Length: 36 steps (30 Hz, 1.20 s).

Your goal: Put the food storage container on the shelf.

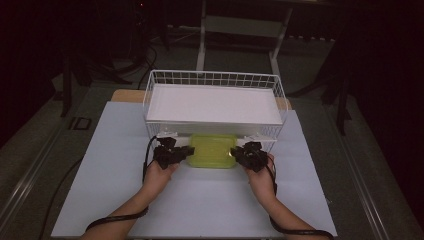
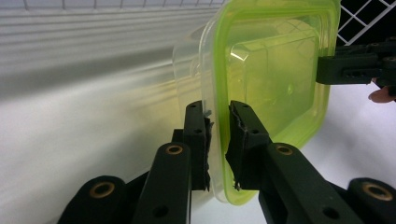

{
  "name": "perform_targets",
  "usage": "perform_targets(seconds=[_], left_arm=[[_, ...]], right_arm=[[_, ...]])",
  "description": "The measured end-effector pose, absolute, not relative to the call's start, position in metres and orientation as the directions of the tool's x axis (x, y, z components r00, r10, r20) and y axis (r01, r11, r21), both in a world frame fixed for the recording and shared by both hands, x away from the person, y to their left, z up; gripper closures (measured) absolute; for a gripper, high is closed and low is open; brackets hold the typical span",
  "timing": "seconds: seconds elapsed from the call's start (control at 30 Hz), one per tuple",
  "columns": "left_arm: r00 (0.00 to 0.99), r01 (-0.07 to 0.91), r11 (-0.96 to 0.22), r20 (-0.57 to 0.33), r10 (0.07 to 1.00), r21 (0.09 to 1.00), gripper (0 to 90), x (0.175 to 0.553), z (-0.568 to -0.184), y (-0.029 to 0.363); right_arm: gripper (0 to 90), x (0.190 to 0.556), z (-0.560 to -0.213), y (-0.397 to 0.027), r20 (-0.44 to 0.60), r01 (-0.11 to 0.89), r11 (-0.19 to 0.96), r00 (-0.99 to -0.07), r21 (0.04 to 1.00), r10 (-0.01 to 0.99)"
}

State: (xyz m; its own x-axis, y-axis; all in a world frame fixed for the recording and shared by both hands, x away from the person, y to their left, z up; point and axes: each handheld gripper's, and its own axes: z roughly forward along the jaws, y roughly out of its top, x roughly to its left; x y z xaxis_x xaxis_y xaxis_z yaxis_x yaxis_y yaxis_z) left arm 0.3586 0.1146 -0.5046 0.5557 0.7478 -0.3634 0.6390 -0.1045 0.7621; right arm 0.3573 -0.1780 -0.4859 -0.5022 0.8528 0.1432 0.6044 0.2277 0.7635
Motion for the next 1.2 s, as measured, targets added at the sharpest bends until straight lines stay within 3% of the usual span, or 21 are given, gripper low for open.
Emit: perform_targets(seconds=[0.3, 0.47, 0.57, 0.63, 0.83, 1.2], left_arm=[[0.565, 0.571, -0.111, -0.292, 0.772, 0.813, 67.4, 0.361, -0.510, 0.111], [0.564, 0.542, -0.109, -0.265, 0.782, 0.833, 62.6, 0.365, -0.512, 0.109], [0.559, 0.527, -0.130, -0.228, 0.797, 0.840, 57.6, 0.366, -0.512, 0.106], [0.553, 0.538, -0.109, -0.253, 0.794, 0.836, 53.2, 0.368, -0.514, 0.107], [0.542, 0.525, -0.095, -0.246, 0.804, 0.846, 46.1, 0.370, -0.512, 0.105], [0.586, 0.492, -0.102, -0.242, 0.773, 0.865, 45.3, 0.351, -0.497, 0.115]], right_arm=[[70.7, 0.364, -0.488, -0.173, 0.078, 0.549, 0.232, -0.483, 0.803, 0.872], [62.5, 0.368, -0.491, -0.171, 0.101, 0.550, 0.198, -0.465, 0.811, 0.880], [63.0, 0.369, -0.492, -0.170, 0.102, 0.551, 0.186, -0.451, 0.814, 0.887], [62.3, 0.370, -0.494, -0.168, 0.040, 0.525, 0.229, -0.452, 0.820, 0.891], [56.9, 0.372, -0.494, -0.167, 0.045, 0.535, 0.216, -0.432, 0.816, 0.901], [54.2, 0.350, -0.482, -0.164, 0.049, 0.512, 0.232, -0.476, 0.827, 0.878]])
